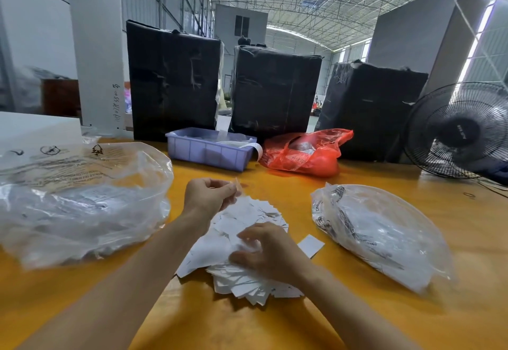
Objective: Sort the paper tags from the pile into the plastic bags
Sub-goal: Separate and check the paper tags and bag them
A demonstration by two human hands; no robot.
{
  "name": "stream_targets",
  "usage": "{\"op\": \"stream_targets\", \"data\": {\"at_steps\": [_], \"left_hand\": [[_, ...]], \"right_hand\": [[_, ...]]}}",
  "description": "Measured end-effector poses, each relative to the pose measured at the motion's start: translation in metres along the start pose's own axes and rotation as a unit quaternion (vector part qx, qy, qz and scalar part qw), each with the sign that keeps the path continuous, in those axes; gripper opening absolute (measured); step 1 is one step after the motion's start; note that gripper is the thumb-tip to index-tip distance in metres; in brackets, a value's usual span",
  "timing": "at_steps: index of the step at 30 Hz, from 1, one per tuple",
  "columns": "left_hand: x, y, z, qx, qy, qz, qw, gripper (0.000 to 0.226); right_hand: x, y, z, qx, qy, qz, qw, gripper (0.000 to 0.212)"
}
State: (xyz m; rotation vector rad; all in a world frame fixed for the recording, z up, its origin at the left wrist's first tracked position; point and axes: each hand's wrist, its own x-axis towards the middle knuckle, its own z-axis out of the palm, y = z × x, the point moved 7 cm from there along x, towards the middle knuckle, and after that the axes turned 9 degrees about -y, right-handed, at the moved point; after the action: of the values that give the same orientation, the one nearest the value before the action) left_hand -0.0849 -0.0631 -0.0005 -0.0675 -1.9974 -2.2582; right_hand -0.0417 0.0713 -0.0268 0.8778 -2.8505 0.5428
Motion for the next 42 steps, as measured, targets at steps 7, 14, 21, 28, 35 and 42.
{"op": "stream_targets", "data": {"at_steps": [7,14,21,28,35,42], "left_hand": [[-0.001,-0.004,0.002,0.031,-0.005,-0.001,0.999,0.01],[-0.001,-0.008,0.003,0.061,-0.011,-0.01,0.998,0.014],[0.0,-0.009,0.005,0.083,-0.026,-0.016,0.996,0.013],[-0.003,-0.012,0.011,0.089,-0.066,-0.038,0.993,0.019],[-0.006,-0.017,0.023,0.116,-0.137,-0.06,0.982,0.009],[-0.014,-0.02,0.034,0.119,-0.192,-0.083,0.971,0.005]], "right_hand": [[-0.01,0.008,-0.019,-0.001,0.088,-0.031,0.996,0.017],[-0.017,0.03,-0.037,0.141,0.179,0.045,0.973,0.012],[-0.008,0.016,-0.013,0.044,0.0,0.018,0.999,0.027],[-0.02,0.068,-0.023,0.41,0.107,0.202,0.883,0.017],[-0.021,0.066,-0.015,0.612,0.093,0.22,0.754,0.011],[-0.023,0.068,-0.021,0.626,0.112,0.218,0.74,0.012]]}}
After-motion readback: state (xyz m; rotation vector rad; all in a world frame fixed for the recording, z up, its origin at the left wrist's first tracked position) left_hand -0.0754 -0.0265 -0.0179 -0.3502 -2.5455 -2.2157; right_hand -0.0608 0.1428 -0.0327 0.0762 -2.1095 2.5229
